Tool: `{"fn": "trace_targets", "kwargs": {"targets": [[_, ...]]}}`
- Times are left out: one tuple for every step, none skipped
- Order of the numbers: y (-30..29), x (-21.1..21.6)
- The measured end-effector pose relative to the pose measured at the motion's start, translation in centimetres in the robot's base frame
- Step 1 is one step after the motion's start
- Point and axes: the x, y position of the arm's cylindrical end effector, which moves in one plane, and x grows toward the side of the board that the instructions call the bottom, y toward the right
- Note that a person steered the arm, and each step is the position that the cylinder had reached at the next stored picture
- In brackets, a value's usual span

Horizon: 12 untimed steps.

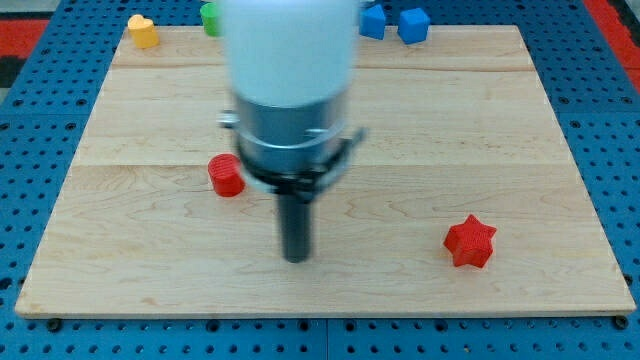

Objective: Push red circle and yellow hexagon near to the red star

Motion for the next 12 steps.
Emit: {"fn": "trace_targets", "kwargs": {"targets": [[-7.3,-2.4],[-11.5,-6.3],[-12.7,-10.2],[-8.5,-10.6],[-4.1,-9.4],[-0.5,-7.1],[4.1,-5.7],[7.1,-3.5],[6.5,-2.0],[9.1,-1.1],[13.0,-1.1],[8.0,-2.1]]}}
